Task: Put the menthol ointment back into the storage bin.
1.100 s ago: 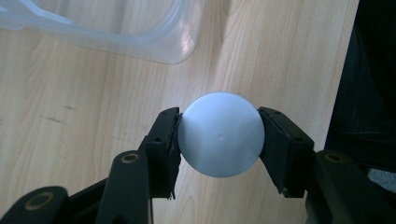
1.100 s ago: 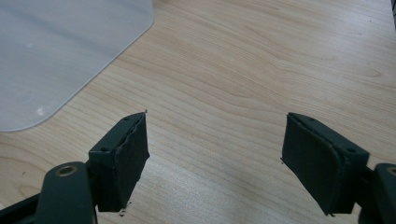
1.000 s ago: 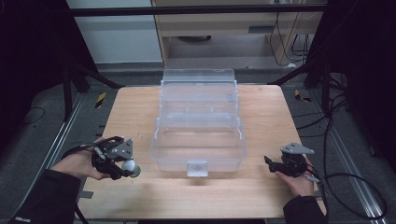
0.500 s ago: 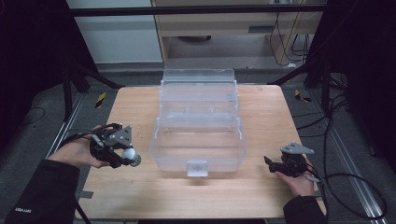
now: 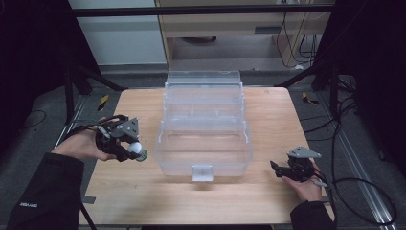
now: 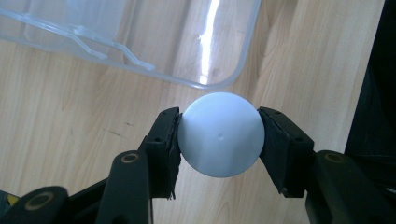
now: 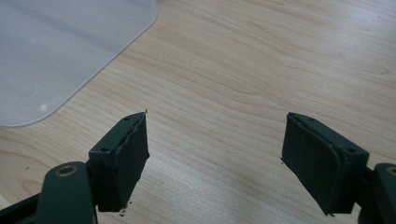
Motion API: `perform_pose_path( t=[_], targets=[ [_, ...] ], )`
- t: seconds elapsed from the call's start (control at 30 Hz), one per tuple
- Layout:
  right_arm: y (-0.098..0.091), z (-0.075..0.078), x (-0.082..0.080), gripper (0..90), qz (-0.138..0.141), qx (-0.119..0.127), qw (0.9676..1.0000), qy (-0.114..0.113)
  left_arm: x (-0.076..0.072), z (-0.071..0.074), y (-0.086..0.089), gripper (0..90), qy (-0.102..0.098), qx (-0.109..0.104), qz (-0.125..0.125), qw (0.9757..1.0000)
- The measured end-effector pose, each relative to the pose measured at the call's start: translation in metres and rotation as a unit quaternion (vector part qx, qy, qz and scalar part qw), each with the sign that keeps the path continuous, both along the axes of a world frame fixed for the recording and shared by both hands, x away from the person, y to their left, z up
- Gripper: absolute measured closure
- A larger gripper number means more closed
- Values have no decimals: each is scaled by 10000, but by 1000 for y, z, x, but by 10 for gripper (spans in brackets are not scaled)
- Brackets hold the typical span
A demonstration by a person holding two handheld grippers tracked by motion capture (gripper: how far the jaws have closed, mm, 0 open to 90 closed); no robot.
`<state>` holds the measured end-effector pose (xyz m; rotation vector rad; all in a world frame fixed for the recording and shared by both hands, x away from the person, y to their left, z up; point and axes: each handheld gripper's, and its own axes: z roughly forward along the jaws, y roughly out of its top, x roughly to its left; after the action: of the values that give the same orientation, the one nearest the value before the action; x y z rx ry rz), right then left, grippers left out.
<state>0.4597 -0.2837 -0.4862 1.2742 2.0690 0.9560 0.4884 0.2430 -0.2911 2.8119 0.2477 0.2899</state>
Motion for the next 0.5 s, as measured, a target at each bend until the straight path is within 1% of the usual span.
perform_pose_path(
  t=[0.1, 0.37, 0.5],
  targets=[
    [0, 0, 0, 226, 5, 4, 10000, 19, 3, 4, -5, 502, -60, -12, 4, 10000],
    [-1, 0, 0, 231, 1, -8, 10000, -19, 11, 8, -17, 502, -8, -66, -14, 10000],
    [0, 0, 0, 231, 0, 11, 10000, 1, 15, 10, -22, 503, -33, -72, -66, 9999]
  ],
)
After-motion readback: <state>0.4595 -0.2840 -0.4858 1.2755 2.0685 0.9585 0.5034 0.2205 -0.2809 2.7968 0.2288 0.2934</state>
